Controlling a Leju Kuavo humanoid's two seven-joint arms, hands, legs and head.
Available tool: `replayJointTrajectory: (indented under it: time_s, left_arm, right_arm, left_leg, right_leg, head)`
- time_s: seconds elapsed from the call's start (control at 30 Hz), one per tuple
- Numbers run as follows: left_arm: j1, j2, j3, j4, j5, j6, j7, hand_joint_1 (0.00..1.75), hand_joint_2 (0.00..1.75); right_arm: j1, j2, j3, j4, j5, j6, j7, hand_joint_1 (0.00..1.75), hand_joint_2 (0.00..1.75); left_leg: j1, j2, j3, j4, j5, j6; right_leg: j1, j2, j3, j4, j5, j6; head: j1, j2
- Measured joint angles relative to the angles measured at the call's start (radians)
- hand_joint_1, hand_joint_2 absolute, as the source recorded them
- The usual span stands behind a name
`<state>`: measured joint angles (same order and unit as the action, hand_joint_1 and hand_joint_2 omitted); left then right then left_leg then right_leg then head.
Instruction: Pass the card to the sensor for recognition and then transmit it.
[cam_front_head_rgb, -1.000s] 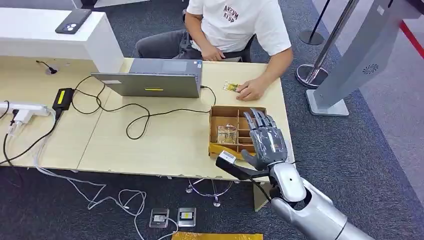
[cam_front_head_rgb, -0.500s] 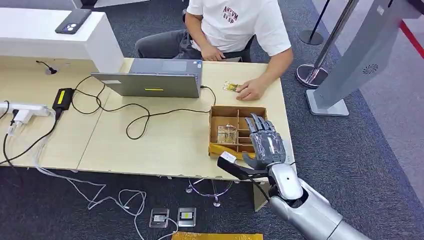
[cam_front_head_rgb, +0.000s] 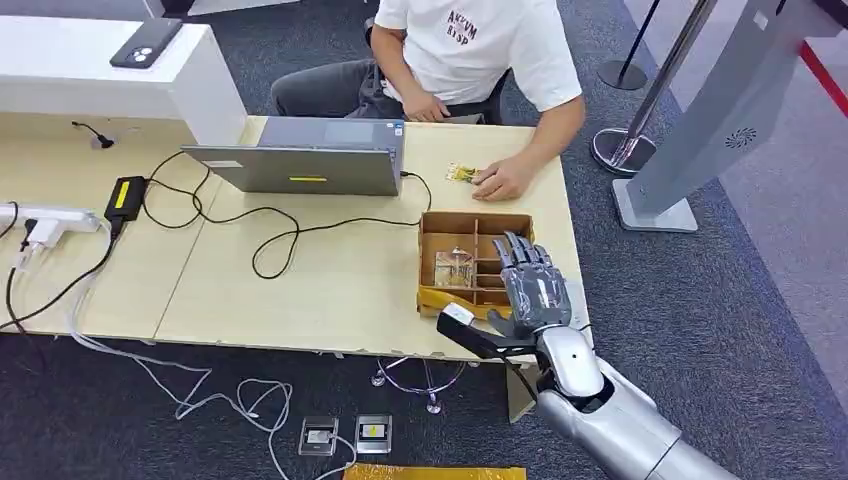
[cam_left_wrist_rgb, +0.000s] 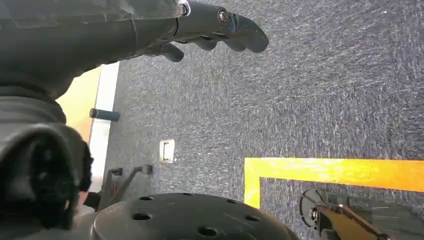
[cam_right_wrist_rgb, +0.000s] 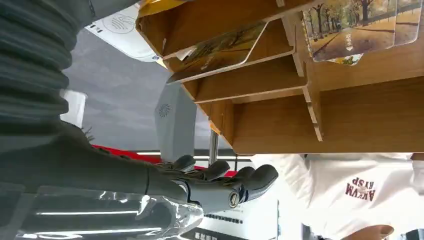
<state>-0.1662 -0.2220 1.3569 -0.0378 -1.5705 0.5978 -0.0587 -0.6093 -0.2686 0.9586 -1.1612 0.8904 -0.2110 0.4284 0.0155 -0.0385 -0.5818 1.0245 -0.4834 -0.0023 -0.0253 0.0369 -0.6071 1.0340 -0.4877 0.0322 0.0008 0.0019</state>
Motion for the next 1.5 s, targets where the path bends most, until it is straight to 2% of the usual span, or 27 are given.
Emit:
replayJointTrajectory:
  time_s: [0.43, 0.47, 0.5, 0.53, 0.77, 0.93, 1.13, 1.5]
  left_arm:
    - [0.000, -0.001, -0.008, 0.000, 0.000, -0.018, -0.007, 0.00, 0.00]
    - [0.000, -0.001, -0.009, 0.000, 0.000, -0.020, -0.007, 0.00, 0.00]
    - [-0.001, -0.002, -0.010, 0.000, 0.000, -0.021, -0.007, 0.00, 0.00]
    - [-0.001, -0.002, -0.014, 0.000, 0.000, -0.022, -0.010, 0.00, 0.00]
    - [-0.001, -0.003, -0.037, 0.000, 0.000, -0.038, -0.014, 0.00, 0.00]
    - [-0.013, -0.007, -0.056, 0.000, 0.000, -0.039, -0.065, 0.00, 0.00]
    - [-0.044, -0.014, -0.057, 0.000, 0.000, -0.042, -0.066, 0.00, 0.00]
    - [-0.049, -0.017, -0.088, -0.002, 0.000, -0.052, -0.067, 0.00, 0.00]
  right_arm:
    - [-0.003, 0.010, -0.001, 0.043, -0.016, -0.002, -0.010, 0.00, 1.75]
    - [-0.004, 0.012, -0.001, 0.045, -0.017, -0.001, -0.010, 0.30, 1.75]
    - [-0.004, 0.015, -0.001, 0.048, -0.018, -0.001, -0.011, 1.54, 1.75]
    - [-0.005, 0.016, -0.001, 0.050, -0.018, -0.001, -0.013, 1.75, 1.75]
    - [-0.009, 0.031, -0.001, 0.072, -0.033, 0.005, -0.027, 1.75, 1.75]
    - [-0.019, 0.051, 0.002, 0.101, -0.045, 0.002, -0.065, 1.75, 1.75]
    - [-0.047, 0.101, 0.010, 0.152, -0.053, -0.006, -0.084, 1.75, 1.75]
    - [-0.054, 0.115, 0.017, 0.194, -0.061, -0.015, -0.086, 1.75, 1.75]
  left_leg:
    - [0.000, 0.000, 0.000, 0.000, 0.000, 0.000]
    - [0.000, 0.000, 0.000, 0.000, 0.000, 0.000]
    - [0.000, 0.000, 0.000, 0.000, 0.000, 0.000]
    - [0.000, 0.000, 0.000, 0.000, 0.000, 0.000]
    - [0.000, 0.000, 0.000, 0.000, 0.000, 0.000]
    - [0.000, 0.000, 0.000, 0.000, 0.000, 0.000]
    - [0.000, 0.000, 0.000, 0.000, 0.000, 0.000]
    - [0.000, 0.000, 0.000, 0.000, 0.000, 0.000]
  right_leg:
    - [0.000, 0.000, 0.000, 0.000, 0.000, 0.000]
    - [0.000, 0.000, 0.000, 0.000, 0.000, 0.000]
    - [0.000, 0.000, 0.000, 0.000, 0.000, 0.000]
    - [0.000, 0.000, 0.000, 0.000, 0.000, 0.000]
    - [0.000, 0.000, 0.000, 0.000, 0.000, 0.000]
    - [0.000, 0.000, 0.000, 0.000, 0.000, 0.000]
    - [0.000, 0.000, 0.000, 0.000, 0.000, 0.000]
    - [0.000, 0.000, 0.000, 0.000, 0.000, 0.000]
  head:
    - [0.000, 0.000]
    - [0.000, 0.000]
    - [0.000, 0.000]
    - [0.000, 0.000]
    - [0.000, 0.000]
    - [0.000, 0.000]
    - [0.000, 0.000]
    - [0.000, 0.000]
